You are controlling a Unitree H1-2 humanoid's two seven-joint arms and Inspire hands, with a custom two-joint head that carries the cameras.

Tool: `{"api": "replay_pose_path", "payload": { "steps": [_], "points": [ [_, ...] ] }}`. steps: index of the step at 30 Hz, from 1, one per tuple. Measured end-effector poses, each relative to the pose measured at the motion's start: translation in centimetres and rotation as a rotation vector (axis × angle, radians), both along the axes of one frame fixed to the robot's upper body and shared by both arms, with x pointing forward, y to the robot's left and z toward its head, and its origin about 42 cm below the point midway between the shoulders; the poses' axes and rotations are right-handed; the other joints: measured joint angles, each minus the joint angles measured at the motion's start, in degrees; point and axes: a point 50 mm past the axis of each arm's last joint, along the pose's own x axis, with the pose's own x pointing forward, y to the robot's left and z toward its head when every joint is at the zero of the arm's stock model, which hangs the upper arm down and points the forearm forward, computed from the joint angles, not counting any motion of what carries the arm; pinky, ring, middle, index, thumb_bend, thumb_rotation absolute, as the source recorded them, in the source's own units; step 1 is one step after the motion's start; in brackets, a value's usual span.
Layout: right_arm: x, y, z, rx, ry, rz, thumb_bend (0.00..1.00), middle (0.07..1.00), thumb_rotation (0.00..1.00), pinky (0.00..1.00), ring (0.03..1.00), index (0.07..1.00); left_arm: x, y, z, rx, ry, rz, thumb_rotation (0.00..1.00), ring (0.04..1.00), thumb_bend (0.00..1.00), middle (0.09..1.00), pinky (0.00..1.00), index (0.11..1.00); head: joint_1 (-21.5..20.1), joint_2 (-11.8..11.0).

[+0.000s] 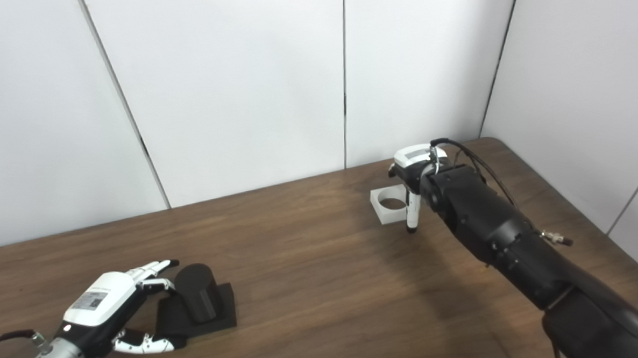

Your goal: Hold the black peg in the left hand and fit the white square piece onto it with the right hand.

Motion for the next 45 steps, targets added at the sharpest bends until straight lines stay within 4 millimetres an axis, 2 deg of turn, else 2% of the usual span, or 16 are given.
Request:
{"api": "replay_pose_path", "payload": {
  "steps": [5, 9, 13, 17, 19, 21, 22, 23, 25, 29, 33, 38, 41, 45],
  "points": [
    [0.3, 0.7, -0.7, 0.019, 0.018, 0.019, 0.93, 0.941, 0.19, 0.87, 0.917, 0.826, -0.2, -0.2, 0.4, 0.013, 0.009, 0.014, 0.06, 0.924, 0.52, 0.942, 0.87, 0.493, 0.26, 0.00],
    [1.1, 0.8, -0.7, -0.021, 0.039, 0.019, 0.89, 0.917, 0.25, 0.85, 0.906, 0.755, -0.5, -0.3, 0.6, 0.023, 0.015, 0.015, 0.06, 0.919, 0.52, 0.938, 0.86, 0.493, 0.35, 0.26],
    [1.8, 0.8, -0.5, -0.037, 0.051, 0.008, 0.86, 0.887, 0.27, 0.86, 0.889, 0.669, -0.6, -0.3, 0.6, 0.025, 0.016, 0.014, 0.06, 0.914, 0.52, 0.933, 0.85, 0.492, 0.53, 0.53],
    [2.2, 0.6, -0.5, -0.035, 0.055, 0.002, 0.80, 0.810, 0.26, 0.81, 0.841, 0.618, -0.8, -0.4, 0.6, 0.022, 0.016, 0.011, 0.06, 0.916, 0.52, 0.934, 0.85, 0.492, 0.62, 0.79],
    [2.3, 0.5, -0.4, -0.031, 0.056, -0.003, 0.79, 0.804, 0.26, 0.84, 0.858, 0.613, -0.8, -0.5, 0.7, 0.022, 0.016, 0.015, 0.06, 0.914, 0.52, 0.933, 0.85, 0.492, 0.62, 0.88],
    [2.3, 0.5, -0.4, -0.028, 0.058, -0.008, 0.77, 0.817, 0.23, 0.92, 0.885, 0.585, -0.9, -0.5, 0.7, 0.024, 0.019, 0.019, 0.06, 0.910, 0.52, 0.932, 0.84, 0.492, 0.62, 0.88],
    [2.3, 0.5, -0.4, -0.026, 0.061, -0.010, 0.65, 0.821, 0.19, 0.95, 0.891, 0.539, -0.9, -0.5, 0.7, 0.026, 0.021, 0.018, 0.06, 0.912, 0.52, 0.933, 0.84, 0.492, 0.62, 0.88],
    [2.3, 0.5, -0.4, -0.024, 0.063, -0.013, 0.57, 0.811, 0.16, 0.97, 0.885, 0.510, -0.9, -0.5, 0.8, 0.028, 0.022, 0.017, 0.06, 0.913, 0.52, 0.933, 0.84, 0.492, 0.70, 1.14],
    [2.3, 0.5, -0.5, -0.022, 0.072, -0.021, 0.53, 0.791, 0.15, 0.96, 0.862, 0.493, -0.9, -0.6, 0.8, 0.028, 0.022, 0.017, 0.06, 0.914, 0.52, 0.934, 0.84, 0.492, 0.70, 1.14],
    [2.2, 0.6, -0.3, -0.017, 0.081, -0.023, 0.52, 0.771, 0.15, 0.93, 0.829, 0.492, -1.0, -0.6, 0.9, 0.031, 0.024, 0.017, 0.06, 0.916, 0.52, 0.934, 0.85, 0.493, 0.70, 1.14],
    [1.9, 0.4, -0.3, 0.001, 0.066, 0.000, 0.52, 0.813, 0.14, 0.98, 0.880, 0.491, -1.0, -0.7, 1.0, 0.034, 0.028, 0.018, 0.06, 0.908, 0.52, 0.931, 0.84, 0.492, 1.23, 1.67],
    [1.4, -0.2, -0.6, 0.035, 0.031, 0.046, 0.52, 0.778, 0.14, 0.92, 0.847, 0.482, -1.0, -0.5, 1.0, 0.032, 0.030, 0.022, 0.06, 0.905, 0.52, 0.927, 0.83, 0.492, 2.55, 2.28],
    [0.8, -0.6, -0.6, 0.076, 0.018, 0.079, 0.52, 0.777, 0.14, 0.94, 0.848, 0.478, -1.1, -0.6, 1.1, 0.035, 0.033, 0.023, 0.06, 0.901, 0.52, 0.925, 0.83, 0.492, 3.78, 2.64],
    [0.1, 0.2, 0.0, 0.117, -0.009, 0.141, 0.52, 0.771, 0.13, 0.95, 0.866, 0.479, -1.1, -0.6, 1.2, 0.037, 0.034, 0.024, 0.06, 0.896, 0.52, 0.922, 0.82, 0.492, 5.27, 2.90]
  ]
}}
